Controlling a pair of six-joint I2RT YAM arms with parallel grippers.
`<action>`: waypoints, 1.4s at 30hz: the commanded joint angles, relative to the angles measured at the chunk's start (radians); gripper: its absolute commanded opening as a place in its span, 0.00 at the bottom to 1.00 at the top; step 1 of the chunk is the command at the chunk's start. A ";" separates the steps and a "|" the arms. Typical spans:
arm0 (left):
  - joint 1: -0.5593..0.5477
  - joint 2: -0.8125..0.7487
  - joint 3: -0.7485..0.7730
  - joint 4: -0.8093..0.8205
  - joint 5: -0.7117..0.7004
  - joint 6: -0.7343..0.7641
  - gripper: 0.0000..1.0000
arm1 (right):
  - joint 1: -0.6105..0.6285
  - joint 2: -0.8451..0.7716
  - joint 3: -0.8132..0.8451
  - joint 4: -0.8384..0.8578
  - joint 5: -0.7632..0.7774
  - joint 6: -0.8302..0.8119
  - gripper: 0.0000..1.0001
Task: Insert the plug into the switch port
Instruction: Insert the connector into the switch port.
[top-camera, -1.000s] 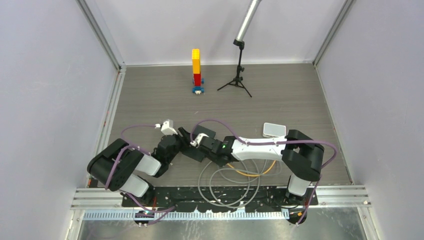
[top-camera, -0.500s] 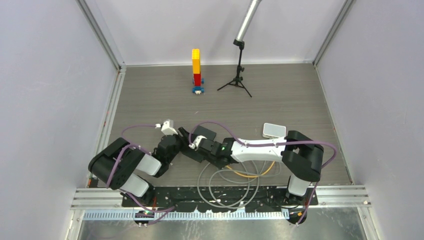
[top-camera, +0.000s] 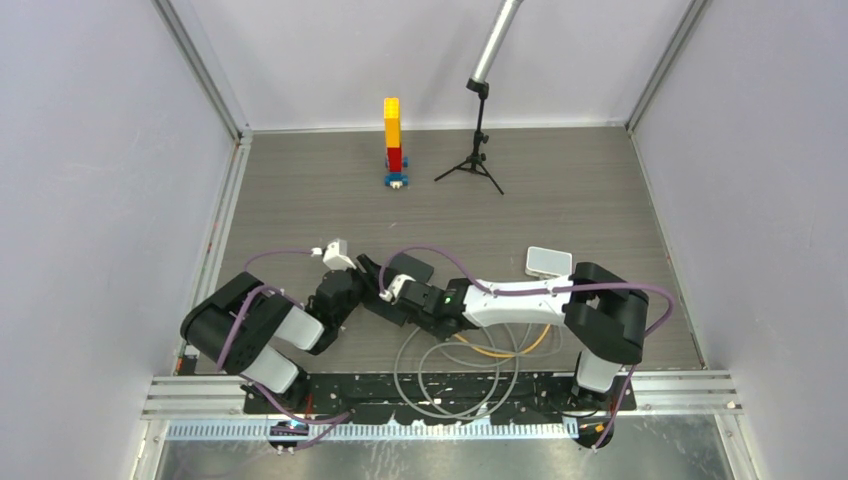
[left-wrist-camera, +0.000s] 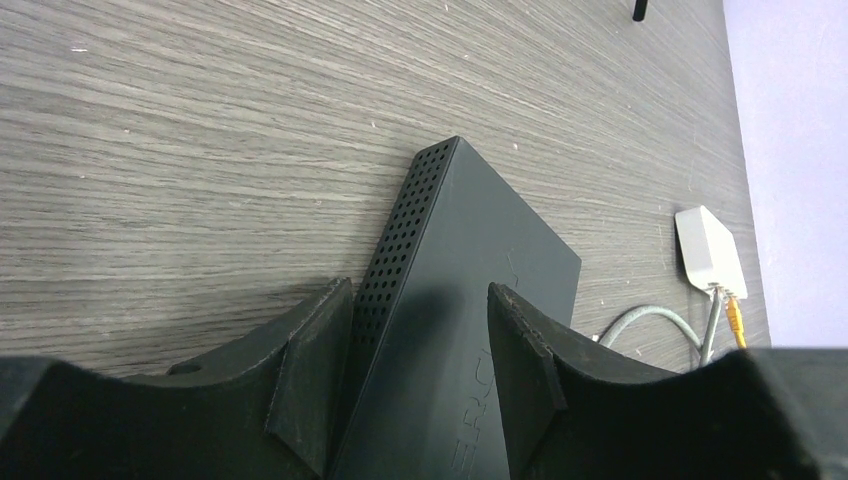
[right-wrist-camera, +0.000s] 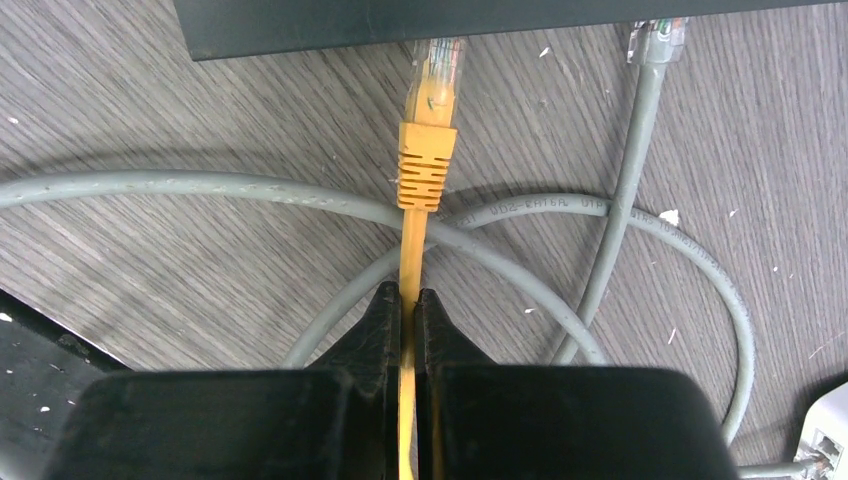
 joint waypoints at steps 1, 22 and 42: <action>-0.010 0.054 -0.039 -0.242 0.051 0.002 0.55 | 0.014 -0.056 -0.006 0.034 0.009 0.011 0.00; -0.010 0.059 -0.036 -0.237 0.065 0.011 0.53 | 0.014 -0.018 -0.026 0.095 0.164 0.036 0.00; -0.009 0.160 -0.043 -0.058 0.219 0.043 0.45 | 0.006 0.132 0.033 0.132 0.091 0.027 0.01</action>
